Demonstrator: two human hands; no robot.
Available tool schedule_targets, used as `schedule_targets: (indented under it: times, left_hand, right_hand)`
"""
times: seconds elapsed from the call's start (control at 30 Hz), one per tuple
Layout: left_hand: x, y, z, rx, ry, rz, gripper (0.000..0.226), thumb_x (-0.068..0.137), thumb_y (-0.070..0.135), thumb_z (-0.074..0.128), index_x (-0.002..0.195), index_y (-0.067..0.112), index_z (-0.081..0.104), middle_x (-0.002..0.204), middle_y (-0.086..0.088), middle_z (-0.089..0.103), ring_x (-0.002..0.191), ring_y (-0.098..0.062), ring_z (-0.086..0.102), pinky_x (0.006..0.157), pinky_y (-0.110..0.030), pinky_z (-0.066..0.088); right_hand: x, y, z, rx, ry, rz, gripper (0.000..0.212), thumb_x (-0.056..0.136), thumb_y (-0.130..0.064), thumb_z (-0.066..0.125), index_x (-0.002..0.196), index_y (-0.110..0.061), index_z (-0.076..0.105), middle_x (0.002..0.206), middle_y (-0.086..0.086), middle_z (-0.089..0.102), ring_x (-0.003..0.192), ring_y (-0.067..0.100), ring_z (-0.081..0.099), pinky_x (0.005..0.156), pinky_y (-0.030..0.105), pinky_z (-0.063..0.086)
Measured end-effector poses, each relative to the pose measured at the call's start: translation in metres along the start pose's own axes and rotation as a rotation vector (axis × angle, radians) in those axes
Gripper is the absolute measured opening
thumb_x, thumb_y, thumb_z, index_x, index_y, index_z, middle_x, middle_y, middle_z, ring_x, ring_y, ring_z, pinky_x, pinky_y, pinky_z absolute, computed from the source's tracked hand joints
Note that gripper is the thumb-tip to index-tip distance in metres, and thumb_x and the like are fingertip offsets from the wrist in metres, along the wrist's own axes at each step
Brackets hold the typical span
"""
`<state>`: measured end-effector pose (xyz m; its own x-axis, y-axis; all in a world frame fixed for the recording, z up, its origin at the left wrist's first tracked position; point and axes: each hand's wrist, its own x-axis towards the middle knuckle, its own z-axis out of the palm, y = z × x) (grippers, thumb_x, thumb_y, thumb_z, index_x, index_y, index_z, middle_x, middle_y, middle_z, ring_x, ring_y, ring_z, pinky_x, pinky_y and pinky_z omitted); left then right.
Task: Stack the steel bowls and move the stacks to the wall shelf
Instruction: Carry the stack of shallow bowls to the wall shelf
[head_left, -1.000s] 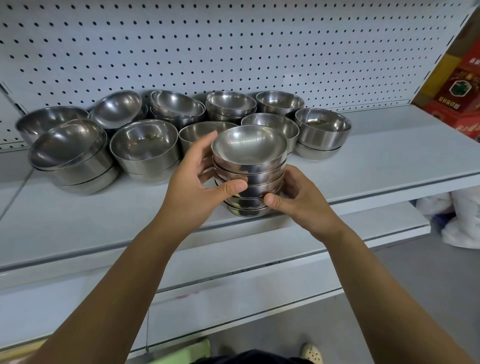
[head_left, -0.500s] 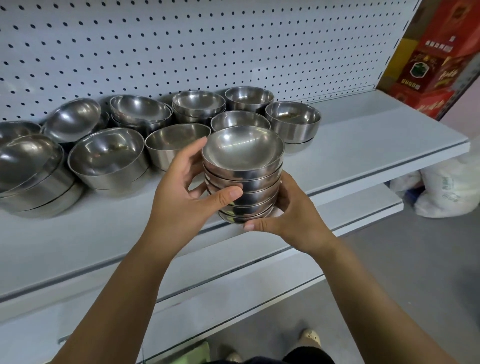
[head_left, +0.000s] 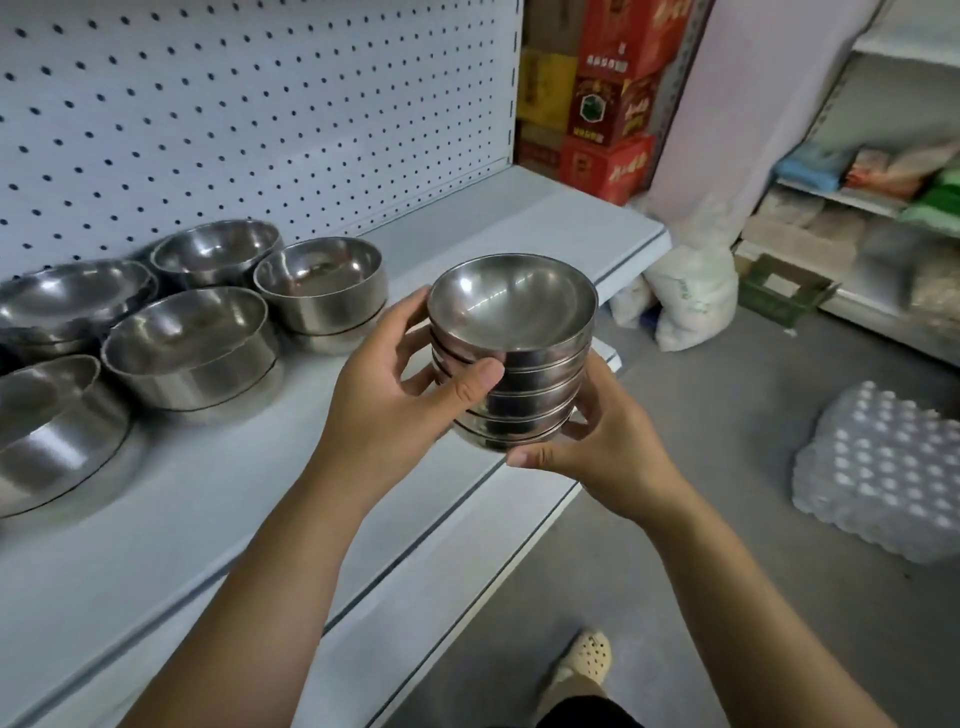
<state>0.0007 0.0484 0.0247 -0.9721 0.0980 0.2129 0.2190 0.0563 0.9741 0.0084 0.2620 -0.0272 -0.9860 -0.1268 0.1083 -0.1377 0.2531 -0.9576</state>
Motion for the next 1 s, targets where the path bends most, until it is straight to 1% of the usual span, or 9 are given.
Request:
schedule_targets:
  times: [0.13,0.33,0.43,0.53,0.6,0.7,0.77,0.87,1.0]
  left_hand:
    - [0.047,-0.002,0.064,0.005,-0.12,0.022,0.073,0.078,0.043,0.086,0.143,0.033,0.054,0.138,0.02,0.061,0.132,-0.004,0.056,0.106,-0.038,0.053]
    - [0.107,-0.002,0.151,0.003,-0.211,0.055,0.079,0.069,0.047,0.079,0.142,0.036,0.053,0.136,0.026,0.061,0.128,0.004,0.057,0.101,-0.026,0.054]
    - [0.128,-0.001,0.184,-0.045,-0.255,0.073,0.076,0.072,0.043,0.079,0.142,0.032,0.054,0.137,0.023,0.061,0.128,0.002,0.057,0.1,-0.021,0.054]
    - [0.144,-0.003,0.214,-0.094,-0.307,0.096,0.071,0.075,0.038,0.08,0.141,0.027,0.055,0.135,0.02,0.063,0.128,0.0,0.058,0.099,-0.022,0.054]
    - [0.154,-0.005,0.234,-0.114,-0.347,0.111,0.069,0.076,0.035,0.081,0.14,0.026,0.056,0.135,0.018,0.064,0.128,-0.001,0.058,0.098,-0.022,0.054]
    - [0.169,-0.008,0.266,-0.156,-0.41,0.116,0.067,0.076,0.03,0.081,0.138,0.025,0.056,0.133,0.015,0.066,0.126,0.0,0.06,0.092,-0.015,0.052]
    - [0.182,-0.01,0.288,-0.167,-0.469,0.118,0.068,0.076,0.029,0.081,0.139,0.023,0.055,0.134,0.013,0.065,0.126,0.0,0.06,0.092,-0.015,0.051]
    - [0.206,-0.014,0.324,-0.181,-0.562,0.114,0.067,0.077,0.031,0.082,0.138,0.023,0.055,0.134,0.014,0.065,0.127,0.0,0.059,0.093,-0.015,0.05]
    - [0.24,-0.022,0.375,-0.225,-0.687,0.115,0.065,0.077,0.038,0.085,0.135,0.029,0.057,0.135,0.011,0.066,0.129,-0.006,0.059,0.097,-0.018,0.049]
  right_hand:
    - [0.006,0.017,-0.064,-0.011,0.132,0.026,0.105,0.061,-0.018,0.099,0.15,-0.027,0.043,0.134,-0.009,0.067,0.129,0.012,0.06,0.111,0.044,0.05]
    - [0.023,0.039,-0.151,-0.051,0.272,0.044,0.112,0.056,-0.029,0.099,0.152,-0.029,0.041,0.138,-0.011,0.064,0.132,0.011,0.058,0.111,0.046,0.049]
    - [0.031,0.047,-0.183,-0.064,0.313,0.049,0.115,0.056,-0.028,0.1,0.154,-0.028,0.04,0.14,-0.01,0.063,0.134,0.01,0.056,0.112,0.045,0.049]
    - [0.032,0.055,-0.211,-0.07,0.371,0.059,0.115,0.055,-0.03,0.103,0.153,-0.025,0.041,0.14,-0.005,0.064,0.135,0.017,0.056,0.111,0.052,0.048]
    - [0.03,0.061,-0.229,-0.074,0.407,0.067,0.115,0.054,-0.031,0.102,0.152,-0.025,0.042,0.14,-0.005,0.064,0.135,0.019,0.057,0.11,0.055,0.048]
    - [0.025,0.069,-0.256,-0.071,0.472,0.095,0.115,0.053,-0.031,0.103,0.15,-0.025,0.042,0.138,-0.006,0.066,0.133,0.02,0.058,0.109,0.057,0.048]
    - [0.022,0.074,-0.272,-0.079,0.514,0.107,0.111,0.055,-0.025,0.103,0.149,-0.022,0.043,0.137,-0.003,0.066,0.131,0.02,0.06,0.108,0.059,0.048]
    - [0.02,0.08,-0.296,-0.095,0.598,0.13,0.107,0.059,-0.021,0.101,0.149,-0.023,0.044,0.139,-0.002,0.065,0.133,0.02,0.058,0.11,0.055,0.048]
    - [0.021,0.09,-0.329,-0.093,0.718,0.172,0.108,0.06,-0.017,0.101,0.151,-0.023,0.042,0.14,-0.003,0.064,0.133,0.018,0.058,0.11,0.05,0.05]
